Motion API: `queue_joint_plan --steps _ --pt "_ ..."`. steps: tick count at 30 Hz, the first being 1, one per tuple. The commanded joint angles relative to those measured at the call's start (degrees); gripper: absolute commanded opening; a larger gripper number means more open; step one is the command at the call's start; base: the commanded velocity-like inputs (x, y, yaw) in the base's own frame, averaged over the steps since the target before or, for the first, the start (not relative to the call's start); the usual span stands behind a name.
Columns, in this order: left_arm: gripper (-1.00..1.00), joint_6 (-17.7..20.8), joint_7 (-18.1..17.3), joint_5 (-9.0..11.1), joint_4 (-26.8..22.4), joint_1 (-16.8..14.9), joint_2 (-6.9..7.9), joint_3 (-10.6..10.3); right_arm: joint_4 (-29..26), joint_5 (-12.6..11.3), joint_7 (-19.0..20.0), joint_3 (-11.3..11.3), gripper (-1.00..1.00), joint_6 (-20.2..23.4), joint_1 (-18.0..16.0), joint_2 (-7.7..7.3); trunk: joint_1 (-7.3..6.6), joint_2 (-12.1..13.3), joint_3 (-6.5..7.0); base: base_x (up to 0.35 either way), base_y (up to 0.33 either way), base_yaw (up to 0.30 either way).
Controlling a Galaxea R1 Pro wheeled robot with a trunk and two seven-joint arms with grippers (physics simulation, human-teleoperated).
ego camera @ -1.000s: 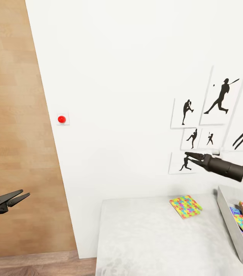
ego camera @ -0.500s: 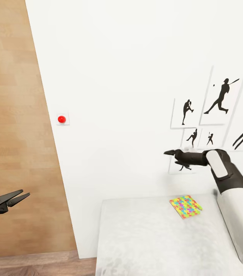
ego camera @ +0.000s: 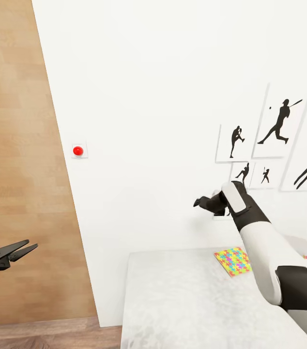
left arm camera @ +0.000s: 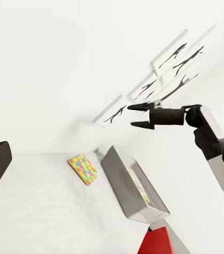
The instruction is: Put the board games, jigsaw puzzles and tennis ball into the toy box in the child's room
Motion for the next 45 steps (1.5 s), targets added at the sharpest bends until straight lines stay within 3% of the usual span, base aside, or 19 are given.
queue_joint_plan --steps 1,6,14,27,45 --pt "1.00 0.61 -0.25 -0.06 0.00 -0.01 0.01 0.01 0.08 -0.57 -1.65 -0.03 1.00 0.08 -0.07 0.36 0.02 -0.04 -0.02 0.000 0.000 0.000" --pt "1.00 0.61 -0.25 -0.08 0.02 -0.01 0.01 0.01 3.14 -0.49 -4.73 -0.01 1.00 0.04 -0.33 1.23 0.02 -0.04 -0.02 0.000 0.000 0.000" --pt "1.00 0.61 -0.25 -0.12 0.03 -0.01 0.01 -0.06 6.33 -0.41 -5.48 0.09 1.00 0.03 -0.17 0.99 0.02 -0.04 -0.02 0.000 0.000 0.000" --pt "1.00 0.61 -0.25 -0.15 0.04 -0.01 0.01 -0.08 3.50 -0.35 -5.55 0.20 1.00 -0.03 0.28 0.79 0.02 -0.04 -0.03 0.000 0.000 0.000" --pt "1.00 0.61 -0.25 -0.15 0.04 -0.01 0.01 -0.06 4.49 -0.34 -5.48 0.11 1.00 -6.06 0.31 -2.22 0.02 -0.04 -0.78 0.000 0.000 0.000"
